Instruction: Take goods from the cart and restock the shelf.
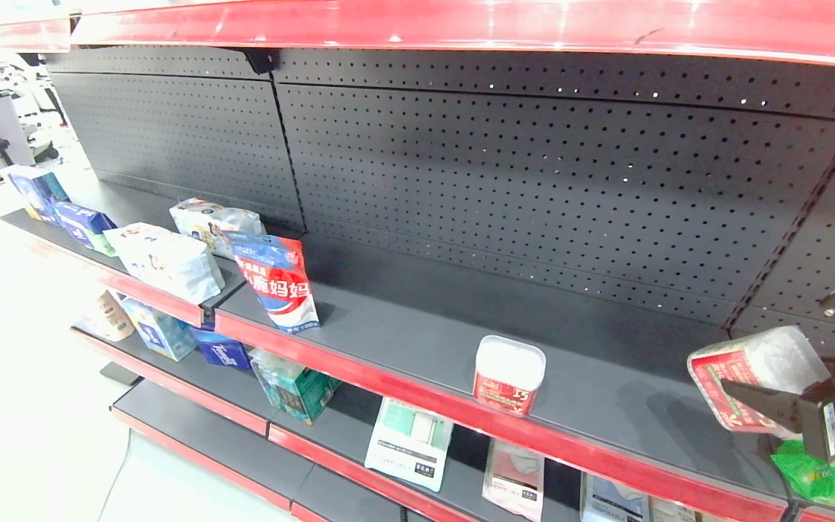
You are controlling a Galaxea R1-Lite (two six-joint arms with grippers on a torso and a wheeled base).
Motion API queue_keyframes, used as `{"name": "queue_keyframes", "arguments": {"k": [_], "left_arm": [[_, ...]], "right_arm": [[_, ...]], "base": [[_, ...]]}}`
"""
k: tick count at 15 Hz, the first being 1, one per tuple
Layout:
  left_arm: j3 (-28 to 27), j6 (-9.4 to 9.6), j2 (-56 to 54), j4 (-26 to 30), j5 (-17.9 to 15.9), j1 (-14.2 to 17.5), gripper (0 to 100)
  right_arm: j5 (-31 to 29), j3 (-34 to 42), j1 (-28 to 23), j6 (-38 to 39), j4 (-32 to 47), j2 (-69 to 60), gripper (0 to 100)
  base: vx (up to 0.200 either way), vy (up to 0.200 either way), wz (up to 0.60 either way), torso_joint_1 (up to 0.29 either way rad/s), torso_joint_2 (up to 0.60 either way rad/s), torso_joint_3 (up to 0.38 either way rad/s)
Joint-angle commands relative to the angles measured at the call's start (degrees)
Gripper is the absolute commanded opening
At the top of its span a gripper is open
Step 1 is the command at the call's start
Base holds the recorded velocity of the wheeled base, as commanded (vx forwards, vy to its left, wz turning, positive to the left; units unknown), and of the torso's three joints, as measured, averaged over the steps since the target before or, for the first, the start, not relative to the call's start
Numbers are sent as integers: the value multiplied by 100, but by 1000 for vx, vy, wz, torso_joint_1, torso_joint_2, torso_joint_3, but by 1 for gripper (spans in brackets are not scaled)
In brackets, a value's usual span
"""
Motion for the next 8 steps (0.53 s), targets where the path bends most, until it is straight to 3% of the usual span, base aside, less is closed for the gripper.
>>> {"name": "queue_keyframes", "arguments": {"k": [1,2,5,8], "left_arm": [[51,36,-72,-13,-26,-835,100],[51,44,-160,-21,1,-1204,100],[51,44,-300,-13,53,-949,100],[51,-35,-564,-13,255,-1046,100]], "right_arm": [[-1,-12,2,-4,-2,-14,0],[8,6,2,-4,-2,-14,0],[-1,-47,2,-4,-11,39,0],[8,-74,2,-4,-11,66,0]], "base": [[0,0,0,0,0,0],[0,0,0,0,0,0],[0,0,0,0,0,0],[0,0,0,0,0,0]]}}
